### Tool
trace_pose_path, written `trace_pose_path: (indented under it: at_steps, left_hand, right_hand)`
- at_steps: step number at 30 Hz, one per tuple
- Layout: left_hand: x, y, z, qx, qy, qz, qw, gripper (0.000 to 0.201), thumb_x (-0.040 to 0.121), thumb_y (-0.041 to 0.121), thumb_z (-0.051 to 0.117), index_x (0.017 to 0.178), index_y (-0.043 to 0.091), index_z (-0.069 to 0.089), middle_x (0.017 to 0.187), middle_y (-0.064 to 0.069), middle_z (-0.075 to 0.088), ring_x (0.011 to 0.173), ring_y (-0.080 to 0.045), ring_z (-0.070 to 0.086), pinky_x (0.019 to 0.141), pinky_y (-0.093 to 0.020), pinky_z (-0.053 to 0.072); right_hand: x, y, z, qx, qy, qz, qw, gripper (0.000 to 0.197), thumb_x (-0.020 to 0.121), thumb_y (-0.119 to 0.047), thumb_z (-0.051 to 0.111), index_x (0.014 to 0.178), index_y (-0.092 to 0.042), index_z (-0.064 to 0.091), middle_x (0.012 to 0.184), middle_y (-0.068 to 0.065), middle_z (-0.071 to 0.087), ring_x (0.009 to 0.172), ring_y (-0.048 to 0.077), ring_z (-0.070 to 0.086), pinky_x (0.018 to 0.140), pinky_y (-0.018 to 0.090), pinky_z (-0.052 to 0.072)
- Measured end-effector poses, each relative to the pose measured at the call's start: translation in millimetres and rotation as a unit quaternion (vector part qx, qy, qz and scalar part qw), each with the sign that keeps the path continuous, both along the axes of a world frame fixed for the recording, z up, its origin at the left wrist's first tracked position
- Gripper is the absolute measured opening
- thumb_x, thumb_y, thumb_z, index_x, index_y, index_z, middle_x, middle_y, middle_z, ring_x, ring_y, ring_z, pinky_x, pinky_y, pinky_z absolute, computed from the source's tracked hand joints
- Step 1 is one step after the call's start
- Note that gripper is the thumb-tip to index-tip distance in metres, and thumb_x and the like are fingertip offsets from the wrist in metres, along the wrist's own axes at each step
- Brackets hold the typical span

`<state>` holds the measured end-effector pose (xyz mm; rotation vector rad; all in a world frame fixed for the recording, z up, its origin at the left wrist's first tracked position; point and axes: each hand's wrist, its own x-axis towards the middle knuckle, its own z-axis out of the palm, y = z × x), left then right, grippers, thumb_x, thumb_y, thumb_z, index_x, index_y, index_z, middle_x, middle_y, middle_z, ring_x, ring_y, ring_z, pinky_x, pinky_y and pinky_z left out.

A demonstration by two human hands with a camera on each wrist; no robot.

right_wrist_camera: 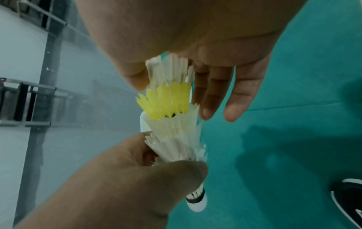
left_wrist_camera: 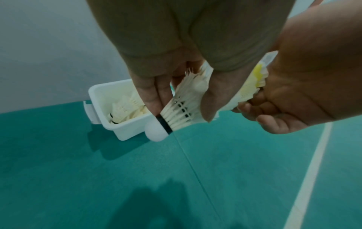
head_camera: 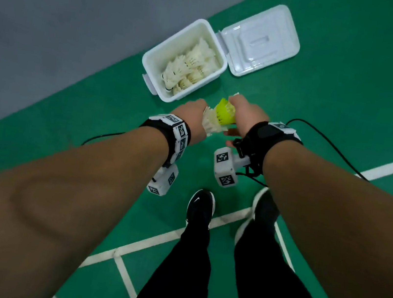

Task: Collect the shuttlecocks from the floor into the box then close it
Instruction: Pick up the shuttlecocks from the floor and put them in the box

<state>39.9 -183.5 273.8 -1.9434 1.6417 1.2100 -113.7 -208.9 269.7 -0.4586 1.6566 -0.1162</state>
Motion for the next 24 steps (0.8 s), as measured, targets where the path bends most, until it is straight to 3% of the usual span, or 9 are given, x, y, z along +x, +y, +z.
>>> trace_pose_path:
  at_steps: [4,8,11,13,16,19,21,24]
  left_hand:
    - [22.2,-20.4,-16.3,0.011,-0.007,0.023,1.0,0.046,0.09,0.021,0.075,0.129,0.013,0.053,0.118,-0.01,0.061,0.1,-0.028,0.058,0.078,-0.032,0.042]
    - [44.1,-50.8,-27.9,0.031,-0.022,0.042,0.998,0.044,0.092,0.024,0.074,0.13,0.013,0.054,0.112,-0.007,0.061,0.092,-0.025,0.055,0.075,-0.032,0.042]
    - [57.2,-71.6,-38.1,0.037,-0.039,0.045,0.998,0.05,0.088,0.023,0.079,0.132,0.013,0.055,0.115,-0.009,0.065,0.102,-0.03,0.064,0.081,-0.033,0.05]
    - [69.3,-93.0,-54.1,0.029,-0.051,0.057,0.997,0.049,0.089,0.023,0.077,0.131,0.012,0.055,0.116,-0.01,0.066,0.105,-0.031,0.066,0.081,-0.033,0.05]
    - [77.9,-119.9,-74.6,0.014,-0.073,0.063,0.995,0.038,0.093,0.019,0.071,0.127,0.011,0.057,0.115,-0.01,0.067,0.108,-0.034,0.067,0.091,-0.041,0.054]
    - [89.1,-139.1,-97.9,0.013,-0.078,0.048,0.996,0.032,0.092,0.019,0.067,0.122,0.014,0.058,0.112,-0.008,0.067,0.105,-0.033,0.067,0.093,-0.047,0.056]
    - [102.3,-150.2,-119.7,0.011,-0.085,0.037,0.996,0.026,0.088,0.023,0.062,0.113,0.022,0.054,0.106,-0.003,0.066,0.097,-0.031,0.066,0.089,-0.049,0.058]
    - [119.1,-163.3,-132.5,0.006,-0.088,0.027,0.996,0.036,0.094,0.015,0.061,0.13,0.017,0.054,0.119,-0.006,0.063,0.103,-0.031,0.063,0.089,-0.044,0.055]
  right_hand:
    - [25.3,-29.8,-2.3,0.007,-0.001,0.03,1.0,0.041,0.092,-0.058,0.05,0.084,-0.018,0.058,0.095,0.006,0.063,0.098,0.036,0.074,0.098,0.055,0.058]
    - [41.4,-68.7,-18.1,0.001,0.02,0.126,0.992,0.04,0.09,-0.055,0.049,0.078,-0.018,0.055,0.111,0.009,0.07,0.109,0.037,0.071,0.105,0.057,0.054]
    - [44.5,-92.3,-19.5,-0.007,0.03,0.191,0.981,0.044,0.086,-0.06,0.055,0.08,-0.017,0.059,0.105,0.011,0.073,0.1,0.033,0.075,0.099,0.055,0.057]
    - [53.7,-115.9,-29.7,-0.002,0.028,0.207,0.978,0.048,0.084,-0.064,0.059,0.082,-0.016,0.06,0.1,0.012,0.075,0.094,0.032,0.076,0.096,0.056,0.059]
    - [67.1,-143.6,-48.5,0.002,0.022,0.202,0.979,0.058,0.084,-0.066,0.064,0.102,-0.011,0.067,0.091,0.009,0.074,0.085,0.029,0.077,0.089,0.054,0.064]
    - [88.4,-166.2,-67.1,0.0,0.027,0.177,0.984,0.064,0.083,-0.065,0.069,0.121,-0.013,0.067,0.093,0.006,0.073,0.088,0.028,0.079,0.087,0.055,0.065]
    - [105.7,-175.0,-84.5,-0.011,0.035,0.172,0.984,0.061,0.082,-0.066,0.067,0.116,-0.016,0.067,0.095,0.004,0.072,0.09,0.028,0.078,0.089,0.054,0.064]
    - [130.8,-182.0,-104.4,-0.035,0.061,0.207,0.976,0.059,0.079,-0.076,0.057,0.101,-0.022,0.066,0.091,-0.001,0.072,0.09,0.027,0.078,0.091,0.053,0.062]
